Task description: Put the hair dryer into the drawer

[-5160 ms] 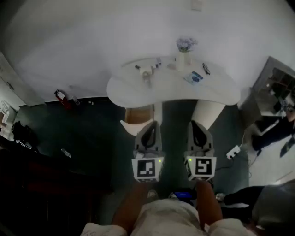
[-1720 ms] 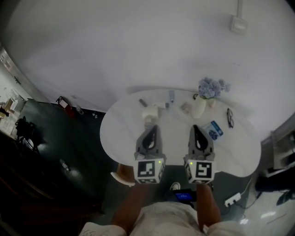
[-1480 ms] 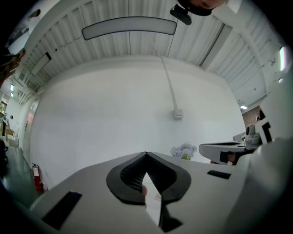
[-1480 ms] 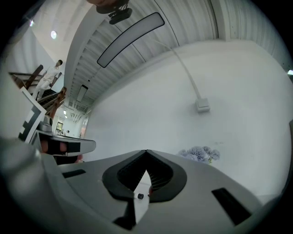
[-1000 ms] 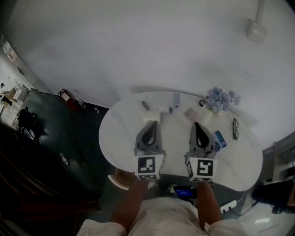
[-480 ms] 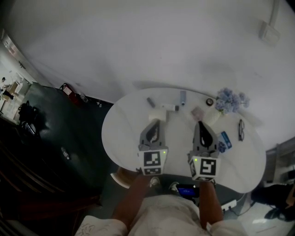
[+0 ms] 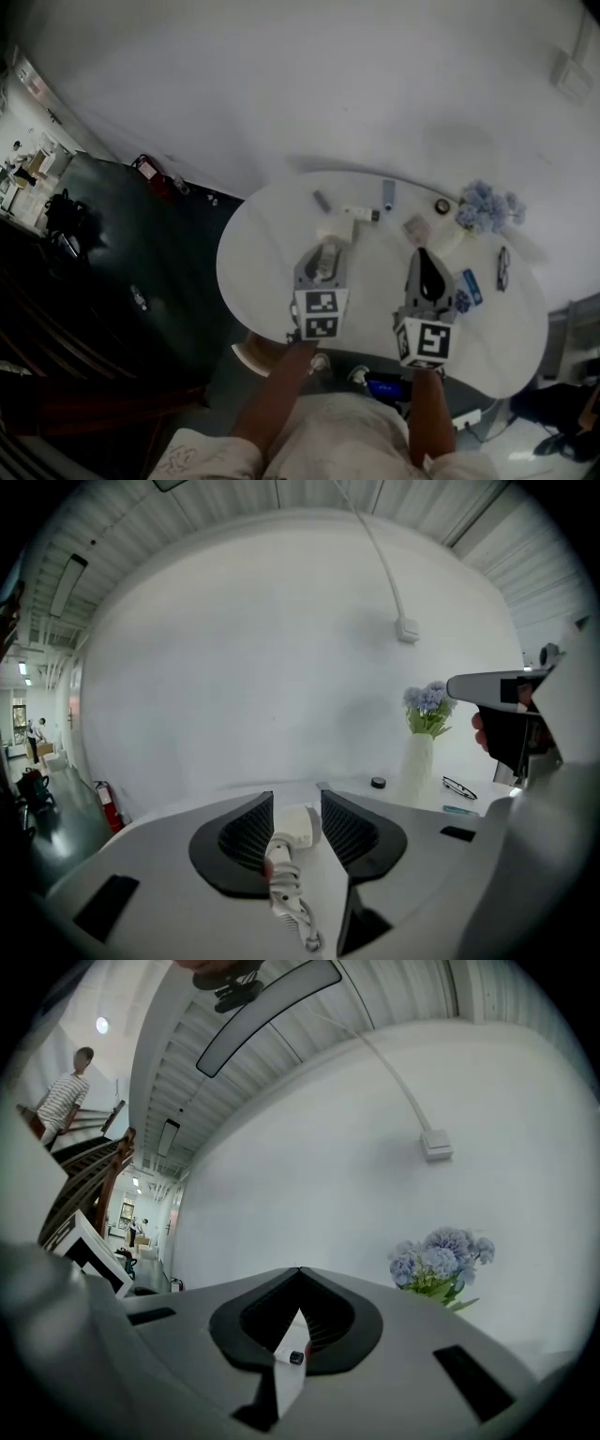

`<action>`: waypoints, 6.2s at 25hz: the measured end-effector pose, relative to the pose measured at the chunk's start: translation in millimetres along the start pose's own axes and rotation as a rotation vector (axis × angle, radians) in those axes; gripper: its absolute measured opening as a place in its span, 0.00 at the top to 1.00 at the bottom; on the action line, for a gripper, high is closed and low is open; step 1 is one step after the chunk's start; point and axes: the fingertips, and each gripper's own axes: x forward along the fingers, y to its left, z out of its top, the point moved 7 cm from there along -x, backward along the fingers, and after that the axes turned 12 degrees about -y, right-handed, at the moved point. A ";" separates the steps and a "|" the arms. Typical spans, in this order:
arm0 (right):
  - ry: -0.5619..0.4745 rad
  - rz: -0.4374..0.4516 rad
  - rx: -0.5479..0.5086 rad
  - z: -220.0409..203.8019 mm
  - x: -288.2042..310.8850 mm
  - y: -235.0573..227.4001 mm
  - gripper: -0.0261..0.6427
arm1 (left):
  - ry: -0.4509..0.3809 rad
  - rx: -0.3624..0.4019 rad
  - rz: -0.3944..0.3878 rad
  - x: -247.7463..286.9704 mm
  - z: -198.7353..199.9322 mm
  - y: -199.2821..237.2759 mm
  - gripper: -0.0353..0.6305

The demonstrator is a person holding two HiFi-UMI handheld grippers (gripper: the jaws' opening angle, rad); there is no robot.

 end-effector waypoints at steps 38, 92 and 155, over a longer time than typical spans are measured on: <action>0.067 0.056 -0.017 -21.4 12.9 24.9 0.96 | 0.620 -0.156 -0.003 74.9 -124.7 26.9 0.50; 0.023 0.138 0.081 -13.8 -27.8 34.2 0.96 | 0.316 -0.206 0.141 -49.0 -42.7 2.8 0.55; 0.036 0.111 0.008 13.5 -165.8 270.2 0.96 | 0.471 -0.210 0.051 -345.6 -168.1 101.5 0.55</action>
